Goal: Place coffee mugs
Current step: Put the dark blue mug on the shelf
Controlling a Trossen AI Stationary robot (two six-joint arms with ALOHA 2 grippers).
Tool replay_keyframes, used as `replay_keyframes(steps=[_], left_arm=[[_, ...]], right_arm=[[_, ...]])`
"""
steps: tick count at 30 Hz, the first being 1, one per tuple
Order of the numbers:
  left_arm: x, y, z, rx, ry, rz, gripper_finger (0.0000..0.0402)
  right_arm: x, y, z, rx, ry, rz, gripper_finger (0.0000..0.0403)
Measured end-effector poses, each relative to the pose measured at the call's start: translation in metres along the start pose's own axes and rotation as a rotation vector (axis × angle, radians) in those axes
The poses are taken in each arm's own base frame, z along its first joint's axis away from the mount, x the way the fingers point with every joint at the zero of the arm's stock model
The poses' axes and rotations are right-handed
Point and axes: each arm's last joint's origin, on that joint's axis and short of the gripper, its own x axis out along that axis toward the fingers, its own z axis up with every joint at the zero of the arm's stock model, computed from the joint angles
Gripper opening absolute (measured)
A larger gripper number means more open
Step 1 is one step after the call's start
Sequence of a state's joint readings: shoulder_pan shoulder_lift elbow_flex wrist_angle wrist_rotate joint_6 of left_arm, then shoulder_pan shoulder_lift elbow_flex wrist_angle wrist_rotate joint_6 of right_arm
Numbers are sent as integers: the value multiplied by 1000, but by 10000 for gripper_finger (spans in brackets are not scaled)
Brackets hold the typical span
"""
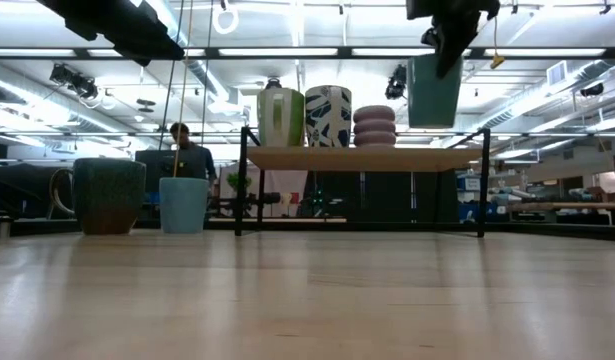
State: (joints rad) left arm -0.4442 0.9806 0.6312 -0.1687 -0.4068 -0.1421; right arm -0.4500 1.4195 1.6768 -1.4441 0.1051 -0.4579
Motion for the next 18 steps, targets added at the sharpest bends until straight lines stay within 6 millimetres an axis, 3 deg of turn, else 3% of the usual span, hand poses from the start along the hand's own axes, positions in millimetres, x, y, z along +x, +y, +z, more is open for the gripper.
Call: replay_keyframes(steps=[8,18], left_arm=[[0,0,0,18,0,0,146],[2,5,1,23,2,21,146]], right_arm=[[7,-33,-13,29,-33,-13,42],[20,-58,-24,31,-103,-19,42]])
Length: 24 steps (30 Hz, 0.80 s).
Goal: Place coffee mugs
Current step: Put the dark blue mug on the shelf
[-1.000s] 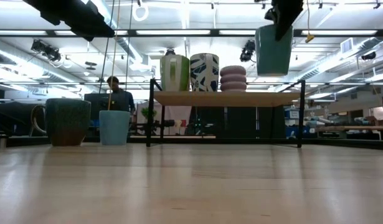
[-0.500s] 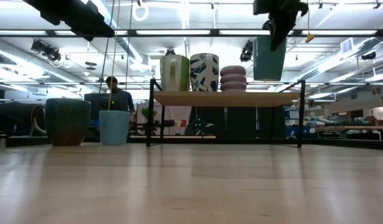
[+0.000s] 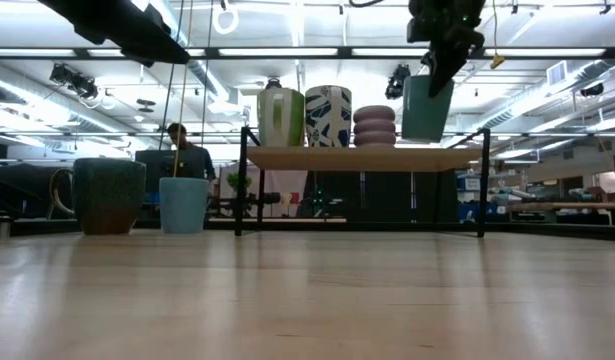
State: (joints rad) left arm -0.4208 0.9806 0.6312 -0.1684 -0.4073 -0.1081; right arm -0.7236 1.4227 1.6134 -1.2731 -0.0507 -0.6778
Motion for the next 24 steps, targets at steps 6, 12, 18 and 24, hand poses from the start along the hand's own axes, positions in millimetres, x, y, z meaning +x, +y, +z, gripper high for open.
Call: replay_keyframes(steps=[6,12,18,24], left_arm=[[2,5,0,-4,2,23,146],[3,9,1,2,5,41,146],[5,13,1,-5,7,60,146],[5,15,1,-10,7,68,146]], right_arm=[[9,-9,-10,16,2,12,42],[17,-15,-17,34,-1,17,42],[21,-21,-15,20,-36,15,42],[39,-30,-12,11,37,17,42]])
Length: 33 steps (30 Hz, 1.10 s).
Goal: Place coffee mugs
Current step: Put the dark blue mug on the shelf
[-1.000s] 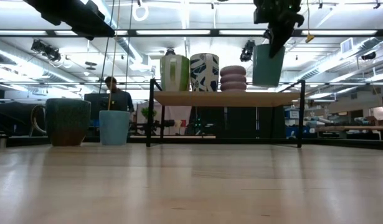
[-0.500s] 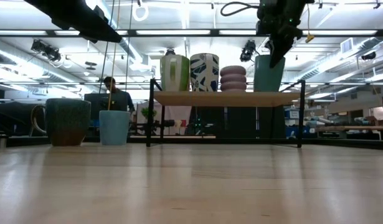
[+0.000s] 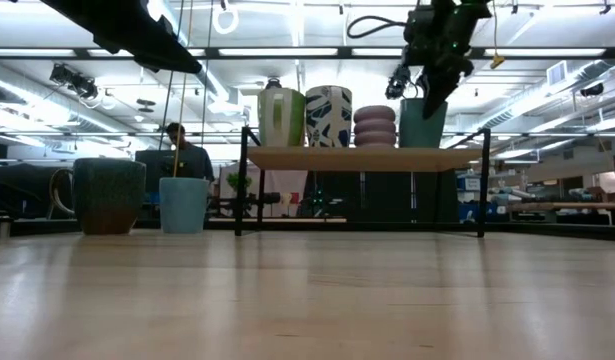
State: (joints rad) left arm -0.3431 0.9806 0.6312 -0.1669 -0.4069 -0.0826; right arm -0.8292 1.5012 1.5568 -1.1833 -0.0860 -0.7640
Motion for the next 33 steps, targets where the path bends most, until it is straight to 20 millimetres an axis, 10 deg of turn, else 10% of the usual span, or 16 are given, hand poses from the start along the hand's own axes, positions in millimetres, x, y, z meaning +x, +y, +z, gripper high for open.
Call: replay_keyframes(steps=[33], left_arm=[[0,-1,0,2,2,-13,146]], right_arm=[[-2,-4,7,23,31,-26,127]])
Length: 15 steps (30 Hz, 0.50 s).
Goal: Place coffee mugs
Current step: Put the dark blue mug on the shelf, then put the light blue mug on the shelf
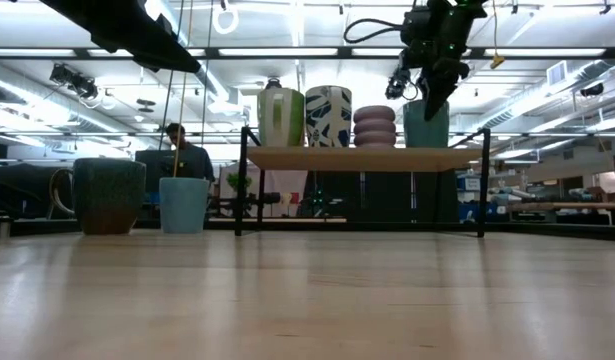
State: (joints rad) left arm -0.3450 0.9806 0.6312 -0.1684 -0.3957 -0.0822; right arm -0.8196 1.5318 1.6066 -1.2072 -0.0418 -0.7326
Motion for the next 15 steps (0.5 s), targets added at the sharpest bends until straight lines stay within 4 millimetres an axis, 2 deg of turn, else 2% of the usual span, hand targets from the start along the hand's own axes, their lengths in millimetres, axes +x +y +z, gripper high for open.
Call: replay_keyframes(steps=[4,15], left_arm=[[0,0,0,0,0,0,146],[0,0,0,-10,0,0,146]], right_arm=[[-5,-1,2,25,-12,-10,133],[-41,11,18,72,-49,-28,161]])
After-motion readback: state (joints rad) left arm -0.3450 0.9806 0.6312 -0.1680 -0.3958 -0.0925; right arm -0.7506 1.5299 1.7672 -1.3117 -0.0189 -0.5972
